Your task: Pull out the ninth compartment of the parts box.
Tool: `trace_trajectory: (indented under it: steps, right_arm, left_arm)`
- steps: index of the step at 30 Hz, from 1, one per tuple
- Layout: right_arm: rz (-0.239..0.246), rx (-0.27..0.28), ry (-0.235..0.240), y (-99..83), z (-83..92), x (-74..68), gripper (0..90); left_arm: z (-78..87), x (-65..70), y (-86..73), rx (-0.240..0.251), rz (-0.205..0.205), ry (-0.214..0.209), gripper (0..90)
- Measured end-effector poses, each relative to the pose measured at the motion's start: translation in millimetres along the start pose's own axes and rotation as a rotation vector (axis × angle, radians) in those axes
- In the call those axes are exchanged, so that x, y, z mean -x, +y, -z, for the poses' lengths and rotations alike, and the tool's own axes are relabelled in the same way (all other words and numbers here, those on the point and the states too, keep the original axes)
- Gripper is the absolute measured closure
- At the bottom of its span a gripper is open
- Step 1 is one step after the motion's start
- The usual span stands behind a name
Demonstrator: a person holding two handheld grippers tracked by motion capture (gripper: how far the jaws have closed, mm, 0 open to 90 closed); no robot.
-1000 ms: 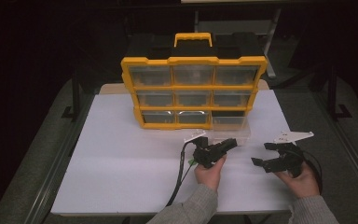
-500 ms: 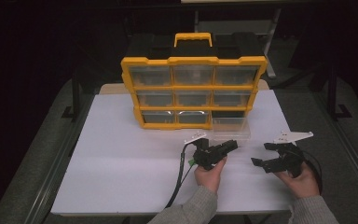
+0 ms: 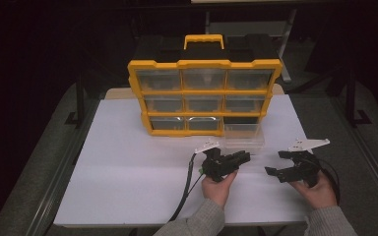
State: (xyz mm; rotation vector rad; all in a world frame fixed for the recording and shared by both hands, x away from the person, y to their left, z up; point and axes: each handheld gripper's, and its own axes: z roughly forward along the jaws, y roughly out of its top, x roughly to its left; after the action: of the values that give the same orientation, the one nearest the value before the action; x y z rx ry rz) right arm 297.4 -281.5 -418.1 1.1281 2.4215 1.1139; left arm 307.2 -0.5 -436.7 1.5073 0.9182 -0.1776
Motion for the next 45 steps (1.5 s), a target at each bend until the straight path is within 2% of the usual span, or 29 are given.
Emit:
trace_trajectory:
  steps: [3, 7, 8, 9, 10, 11, 14, 16, 19, 24, 26, 27, 28, 30, 34, 35, 41, 43, 45]
  right_arm:
    - [0.002, -0.001, 0.0, 0.0, -0.1, -0.3, 15.9]
    - [0.001, -0.002, 0.0, 0.1, -0.5, -1.0, 15.9]
    - [0.001, -0.002, 0.0, 0.1, -0.5, -1.0, 15.9]
    - [0.003, -0.003, 0.002, 0.0, -0.4, -1.2, 15.8]
    - [0.006, -0.001, 0.0, -0.1, -0.5, -1.0, 15.8]
    - [0.006, -0.001, 0.0, -0.1, -0.5, -1.0, 15.8]
    - [0.007, -0.002, 0.001, -0.2, -0.5, -0.9, 15.7]
    - [0.005, -0.003, 0.002, 0.0, -0.5, -1.3, 15.7]
    - [0.001, -0.006, 0.001, 0.2, -0.8, -1.8, 15.7]
    - [0.004, -0.005, 0.005, 0.0, -1.0, -1.3, 15.6]
    - [0.002, -0.004, 0.003, -0.1, -1.2, -1.2, 15.6]
    - [0.003, -0.003, 0.003, -0.3, -0.9, -0.9, 15.6]
    - [0.003, -0.003, 0.003, -0.3, -0.9, -0.9, 15.6]
    - [0.004, -0.001, 0.003, -0.6, -0.6, -0.3, 15.6]
    - [-0.001, -0.004, 0.004, -0.8, -0.4, 0.0, 15.6]
    - [0.0, -0.003, 0.004, -0.8, -0.4, 0.1, 15.6]
    - [-0.001, -0.002, 0.006, -1.2, -0.4, 0.9, 15.6]
    - [-0.001, -0.002, 0.006, -1.2, -0.5, 1.0, 15.5]
    - [0.0, -0.002, 0.006, -1.2, -0.5, 1.1, 15.6]
  left_arm:
    - [3.9, 3.0, 5.8, -0.033, -0.04, -0.004, 69.5]
    - [10.1, 8.4, 15.8, -0.09, -0.123, 0.005, 67.1]
    - [10.1, 8.4, 15.8, -0.09, -0.123, 0.005, 66.6]
    - [14.8, 13.0, 23.7, -0.138, -0.196, 0.014, 65.7]
    - [16.5, 14.2, 26.5, -0.154, -0.221, 0.017, 65.3]
    - [16.5, 14.2, 26.5, -0.154, -0.221, 0.017, 64.8]
    - [20.2, 17.3, 36.4, -0.206, -0.301, 0.033, 64.0]
    - [20.4, 18.9, 43.3, -0.238, -0.337, 0.027, 62.7]
    - [20.0, 22.7, 53.8, -0.287, -0.414, 0.036, 60.6]
    - [13.9, 28.2, 71.6, -0.375, -0.559, 0.066, 59.4]
    - [10.7, 30.7, 78.1, -0.395, -0.618, 0.076, 58.7]
    - [7.9, 32.3, 85.1, -0.424, -0.671, 0.089, 58.0]
    - [7.9, 32.3, 85.1, -0.424, -0.671, 0.089, 57.5]
    - [5.1, 32.8, 91.3, -0.456, -0.716, 0.093, 57.5]
    - [-2.0, 30.3, 99.8, -0.513, -0.756, 0.099, 56.0]
    - [-3.9, 29.2, 101.8, -0.529, -0.778, 0.1, 55.3]
    - [-17.3, 24.5, 106.5, -0.625, -0.83, 0.089, 54.0]
    - [-21.8, 23.2, 106.0, -0.645, -0.834, 0.09, 54.1]
    - [-25.6, 22.2, 104.9, -0.658, -0.835, 0.114, 54.8]
